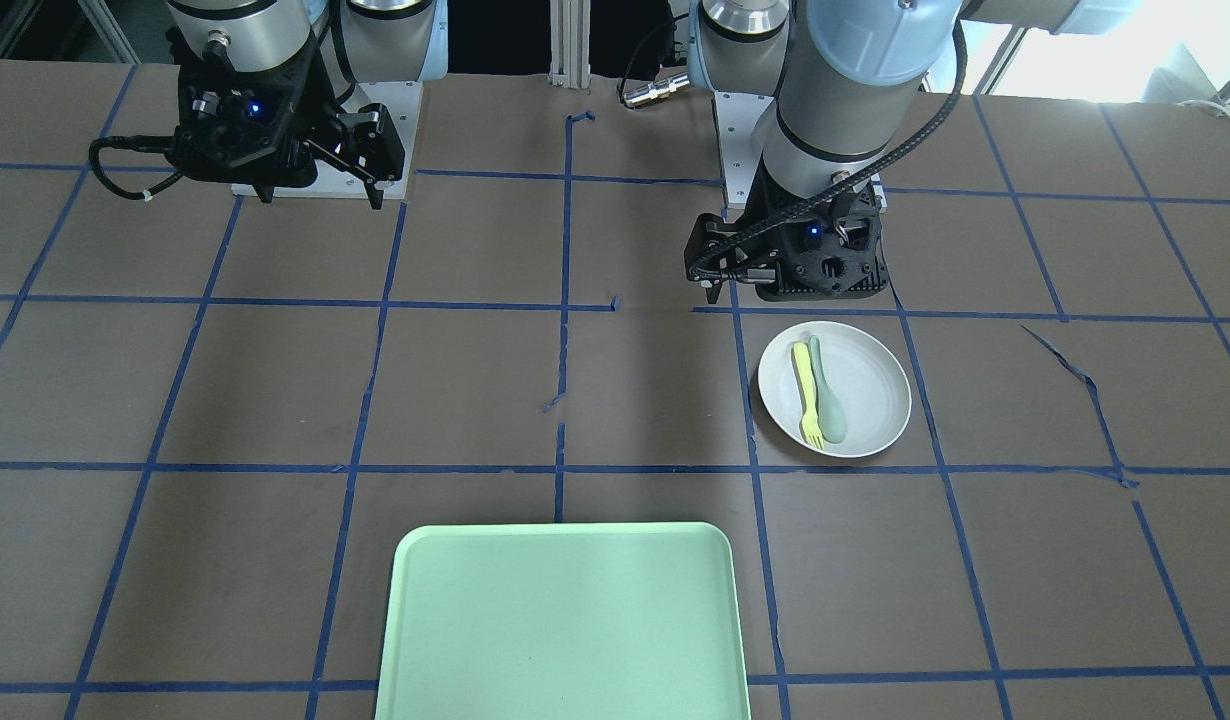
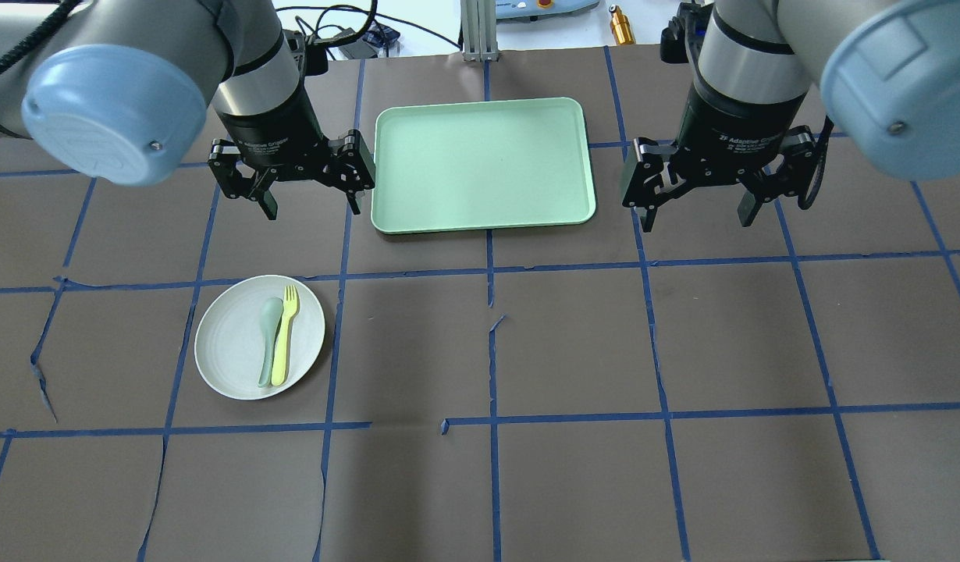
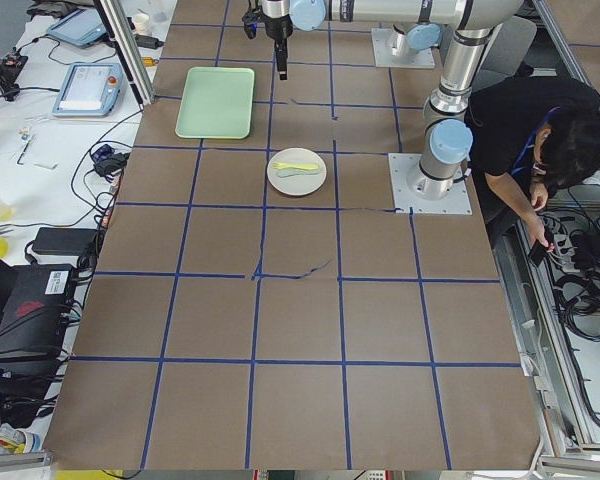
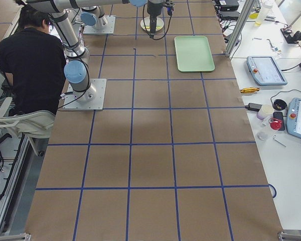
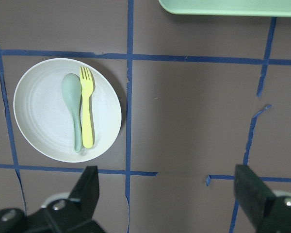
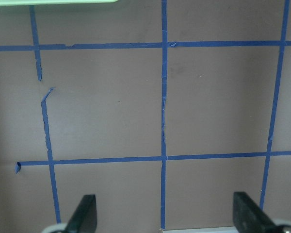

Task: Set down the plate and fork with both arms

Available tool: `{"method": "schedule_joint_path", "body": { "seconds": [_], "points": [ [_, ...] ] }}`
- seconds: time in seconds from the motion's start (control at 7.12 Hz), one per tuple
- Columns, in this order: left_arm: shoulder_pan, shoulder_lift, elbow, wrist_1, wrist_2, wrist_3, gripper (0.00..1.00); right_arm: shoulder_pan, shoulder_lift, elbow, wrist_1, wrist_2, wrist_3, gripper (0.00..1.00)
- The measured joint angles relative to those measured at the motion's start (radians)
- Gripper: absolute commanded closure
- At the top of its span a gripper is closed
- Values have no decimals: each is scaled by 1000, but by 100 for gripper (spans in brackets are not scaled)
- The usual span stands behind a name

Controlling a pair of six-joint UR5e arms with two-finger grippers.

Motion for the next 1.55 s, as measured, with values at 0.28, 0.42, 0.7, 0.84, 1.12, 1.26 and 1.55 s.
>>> {"method": "schedule_joint_path", "body": {
  "seconds": [0.28,0.42,0.7,0.84,1.12,1.26,1.55],
  "points": [
    [2,5,0,0,-35,2,0,-1,3,-1,-8,5,0,0],
    [2,8,0,-1,-26,4,0,-4,8,1,-14,13,-4,0],
    [5,27,-4,-6,3,5,0,-9,29,12,-35,18,-7,0],
    [8,40,-4,-11,9,6,0,-9,37,14,-43,19,-4,0],
    [7,49,-5,-23,8,7,0,-8,44,14,-49,20,0,0],
    [6,49,-6,-26,7,7,0,-7,45,12,-49,19,1,0],
    [6,45,-8,-26,5,8,0,-6,46,11,-50,19,2,0]
  ]
}}
